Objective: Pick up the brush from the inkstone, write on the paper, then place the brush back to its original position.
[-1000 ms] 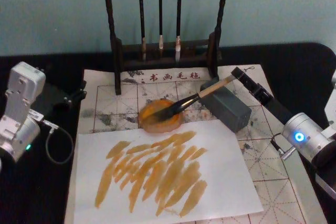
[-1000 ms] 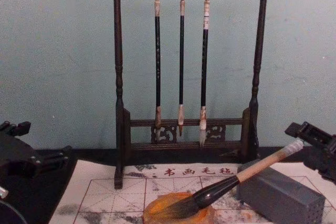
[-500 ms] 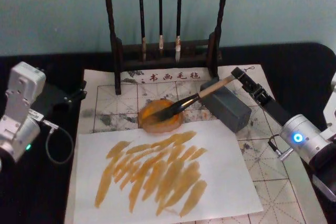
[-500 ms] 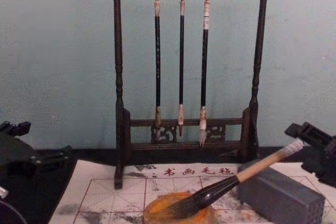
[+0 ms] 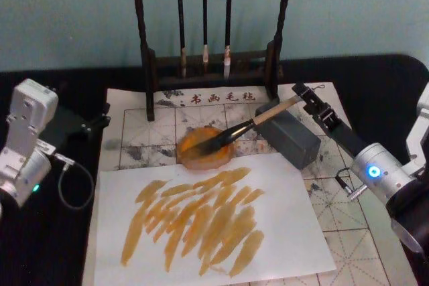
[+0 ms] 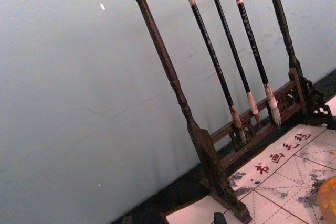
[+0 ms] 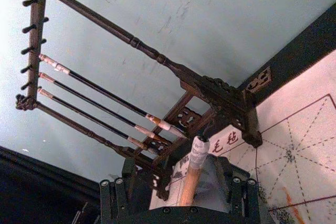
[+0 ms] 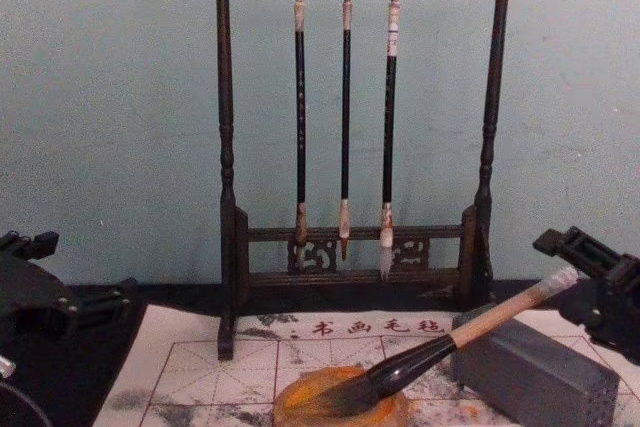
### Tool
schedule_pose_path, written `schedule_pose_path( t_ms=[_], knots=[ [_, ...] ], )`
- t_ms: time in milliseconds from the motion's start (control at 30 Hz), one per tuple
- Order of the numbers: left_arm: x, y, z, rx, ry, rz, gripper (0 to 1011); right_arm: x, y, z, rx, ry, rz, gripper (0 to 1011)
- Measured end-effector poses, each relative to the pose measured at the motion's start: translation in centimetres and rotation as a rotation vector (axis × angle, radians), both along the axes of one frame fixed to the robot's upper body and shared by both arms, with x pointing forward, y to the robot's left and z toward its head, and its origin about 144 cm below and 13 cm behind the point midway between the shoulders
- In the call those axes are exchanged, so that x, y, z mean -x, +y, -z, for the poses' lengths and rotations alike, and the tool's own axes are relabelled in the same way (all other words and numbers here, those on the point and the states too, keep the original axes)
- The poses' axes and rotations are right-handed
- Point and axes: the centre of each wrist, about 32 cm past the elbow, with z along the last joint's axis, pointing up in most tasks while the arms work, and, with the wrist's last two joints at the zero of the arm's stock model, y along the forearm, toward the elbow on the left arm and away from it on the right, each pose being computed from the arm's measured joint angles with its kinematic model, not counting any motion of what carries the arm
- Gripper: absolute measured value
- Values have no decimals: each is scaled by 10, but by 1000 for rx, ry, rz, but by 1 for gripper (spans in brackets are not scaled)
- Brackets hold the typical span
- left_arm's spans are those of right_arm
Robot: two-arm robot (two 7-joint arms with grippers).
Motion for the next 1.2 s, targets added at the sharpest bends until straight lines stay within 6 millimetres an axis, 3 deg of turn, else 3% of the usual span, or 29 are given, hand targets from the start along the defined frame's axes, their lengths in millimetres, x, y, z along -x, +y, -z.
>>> schedule_pose_path(
  t_ms=[1200],
  knots=[
    [0,0,0,0,0,0,1001,-15,8,9,-59,16,-5,1000]
  ],
)
